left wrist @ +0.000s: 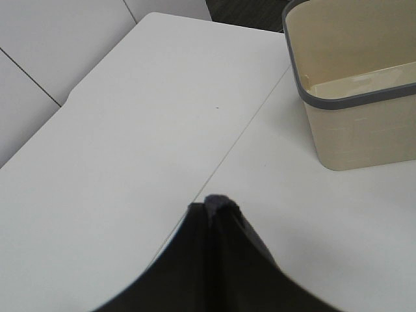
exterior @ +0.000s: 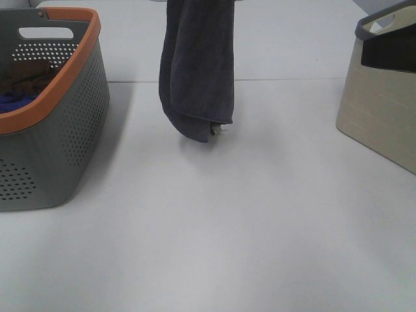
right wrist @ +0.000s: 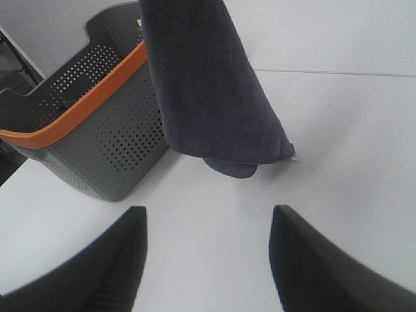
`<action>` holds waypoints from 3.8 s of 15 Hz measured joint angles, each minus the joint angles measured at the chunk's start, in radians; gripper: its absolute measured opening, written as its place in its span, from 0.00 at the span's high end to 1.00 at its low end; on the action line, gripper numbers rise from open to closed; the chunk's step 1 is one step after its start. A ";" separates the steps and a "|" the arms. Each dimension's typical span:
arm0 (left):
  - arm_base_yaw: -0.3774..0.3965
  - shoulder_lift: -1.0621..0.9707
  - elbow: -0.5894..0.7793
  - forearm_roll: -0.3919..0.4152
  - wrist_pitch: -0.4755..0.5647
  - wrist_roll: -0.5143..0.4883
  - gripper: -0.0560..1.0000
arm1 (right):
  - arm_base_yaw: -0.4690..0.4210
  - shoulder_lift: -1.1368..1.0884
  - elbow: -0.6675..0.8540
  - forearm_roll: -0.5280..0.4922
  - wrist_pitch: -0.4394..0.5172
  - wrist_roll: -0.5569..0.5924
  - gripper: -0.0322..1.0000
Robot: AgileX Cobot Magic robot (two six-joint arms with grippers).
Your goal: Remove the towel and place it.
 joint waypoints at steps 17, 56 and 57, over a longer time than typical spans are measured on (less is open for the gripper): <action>-0.011 0.018 0.000 0.035 -0.031 -0.019 0.95 | 0.550 0.646 -0.365 0.160 -0.564 -0.020 0.49; -0.008 0.038 0.004 0.065 0.041 -0.041 0.95 | 0.609 0.642 -0.213 0.523 -1.011 -0.589 0.97; -0.008 0.043 0.004 0.090 0.066 -0.041 0.95 | 0.609 0.625 -0.199 0.523 -0.939 -0.628 0.97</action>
